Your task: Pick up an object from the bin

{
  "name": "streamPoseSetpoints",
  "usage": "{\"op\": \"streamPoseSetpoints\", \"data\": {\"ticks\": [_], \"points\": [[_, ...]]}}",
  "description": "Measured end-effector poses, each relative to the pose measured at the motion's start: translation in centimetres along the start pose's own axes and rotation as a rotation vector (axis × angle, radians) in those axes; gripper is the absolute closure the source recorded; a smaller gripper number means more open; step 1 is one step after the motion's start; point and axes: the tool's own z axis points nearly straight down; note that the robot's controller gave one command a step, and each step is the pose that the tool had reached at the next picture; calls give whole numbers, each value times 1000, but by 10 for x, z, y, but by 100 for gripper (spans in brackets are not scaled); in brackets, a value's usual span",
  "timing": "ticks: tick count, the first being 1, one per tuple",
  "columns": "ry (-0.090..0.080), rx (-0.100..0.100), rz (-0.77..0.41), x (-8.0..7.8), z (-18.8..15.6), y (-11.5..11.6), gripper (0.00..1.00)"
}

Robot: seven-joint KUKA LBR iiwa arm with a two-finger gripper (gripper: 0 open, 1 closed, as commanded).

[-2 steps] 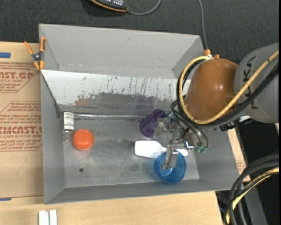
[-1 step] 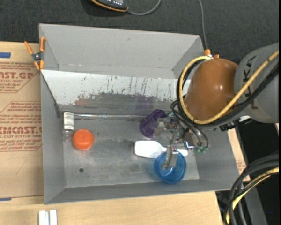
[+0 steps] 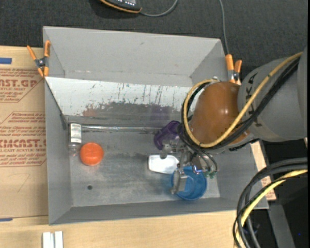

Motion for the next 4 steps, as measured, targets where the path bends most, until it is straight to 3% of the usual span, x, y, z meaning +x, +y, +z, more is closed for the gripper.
{"op": "streamPoseSetpoints", "data": {"ticks": [1, 2, 3, 4], "points": [[-4, -1, -138, 17, 49, -19, 0], [1, -2, 7, 1, 45, -3, 0], [-6, -1, -121, 3, 48, -47, 100], [-6, -1, -121, 3, 48, -47, 100]]}}
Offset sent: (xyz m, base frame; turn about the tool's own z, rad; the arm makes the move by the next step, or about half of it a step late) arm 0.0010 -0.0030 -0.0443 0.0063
